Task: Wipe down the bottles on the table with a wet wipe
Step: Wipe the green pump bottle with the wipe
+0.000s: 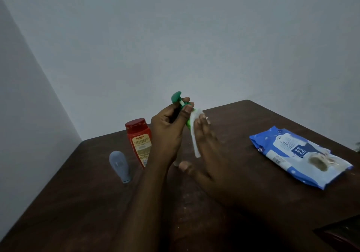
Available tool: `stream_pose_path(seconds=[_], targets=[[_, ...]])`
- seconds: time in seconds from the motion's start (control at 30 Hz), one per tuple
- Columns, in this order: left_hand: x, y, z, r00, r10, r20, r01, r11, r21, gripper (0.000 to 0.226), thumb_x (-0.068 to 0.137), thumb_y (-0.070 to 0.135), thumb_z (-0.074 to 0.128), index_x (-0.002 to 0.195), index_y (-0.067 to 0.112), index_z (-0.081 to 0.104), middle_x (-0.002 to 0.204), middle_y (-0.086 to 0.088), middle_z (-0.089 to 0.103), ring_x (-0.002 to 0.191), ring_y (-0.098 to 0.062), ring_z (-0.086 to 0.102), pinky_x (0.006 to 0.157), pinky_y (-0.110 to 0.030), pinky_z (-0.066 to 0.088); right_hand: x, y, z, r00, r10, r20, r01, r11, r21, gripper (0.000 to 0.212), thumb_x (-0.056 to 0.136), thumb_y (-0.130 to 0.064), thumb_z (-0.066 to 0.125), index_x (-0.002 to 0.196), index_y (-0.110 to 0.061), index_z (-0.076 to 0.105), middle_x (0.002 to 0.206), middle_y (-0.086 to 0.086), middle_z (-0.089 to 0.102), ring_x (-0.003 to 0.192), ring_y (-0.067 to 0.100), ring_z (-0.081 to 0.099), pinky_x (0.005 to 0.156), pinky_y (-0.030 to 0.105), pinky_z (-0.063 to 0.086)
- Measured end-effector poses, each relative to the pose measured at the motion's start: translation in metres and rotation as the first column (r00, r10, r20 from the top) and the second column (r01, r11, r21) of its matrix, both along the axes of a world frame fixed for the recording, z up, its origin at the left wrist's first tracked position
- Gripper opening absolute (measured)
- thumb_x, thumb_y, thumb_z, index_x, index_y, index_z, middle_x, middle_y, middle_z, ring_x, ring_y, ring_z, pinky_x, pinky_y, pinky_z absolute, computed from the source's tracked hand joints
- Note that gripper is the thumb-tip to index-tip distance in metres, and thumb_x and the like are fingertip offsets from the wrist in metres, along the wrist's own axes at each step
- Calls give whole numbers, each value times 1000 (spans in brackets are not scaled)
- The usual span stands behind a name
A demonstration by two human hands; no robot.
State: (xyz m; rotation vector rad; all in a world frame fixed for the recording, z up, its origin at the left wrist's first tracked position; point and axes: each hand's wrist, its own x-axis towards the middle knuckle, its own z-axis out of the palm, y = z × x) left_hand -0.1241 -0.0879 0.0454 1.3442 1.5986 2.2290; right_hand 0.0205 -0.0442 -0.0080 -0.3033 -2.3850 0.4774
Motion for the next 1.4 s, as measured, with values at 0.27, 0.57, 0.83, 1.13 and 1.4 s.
stream_pose_path(seconds=[0.27,0.57,0.83,1.13,1.4], targets=[[-4,3,-4,996,47,70,-50,998,33,33,94,16,76,124,5,74,114,-3,80,113,-19,74,101,-46,59,4,-10,-36,935,-189,301,304,865,-400,115,81,-81,26,157,-12,-25,160,-1,-36,155,15,-24,118,24,-14],[1,4,-5,997,76,-4,-76,996,38,21,95,16,76,115,12,77,99,6,81,96,-7,74,86,-30,60,-18,-43,7,990,-136,-40,115,935,-334,109,91,-76,38,160,-15,-21,169,0,-27,152,12,-31,122,30,-12],[-8,4,-7,998,65,-16,-63,996,67,26,99,14,70,120,0,73,95,8,79,99,-13,73,87,-34,61,-8,-7,-30,943,-255,213,328,820,-469,108,92,-76,36,162,-10,-14,172,10,-11,159,20,-8,125,35,-5],[-7,4,-6,999,37,-23,-36,998,59,34,100,18,69,126,-3,70,103,6,79,106,-15,73,92,-36,61,-6,-11,-18,945,-228,234,307,865,-397,133,69,-98,12,161,-6,-13,172,12,-10,160,25,-6,128,49,-4],[-11,3,-9,999,2,33,-3,1000,20,27,102,16,65,126,6,72,117,-10,78,115,-26,72,103,-45,57,-15,1,17,1000,-7,1,7,995,-100,84,102,-55,31,163,-11,-7,172,7,-14,157,14,-16,128,33,-7]])
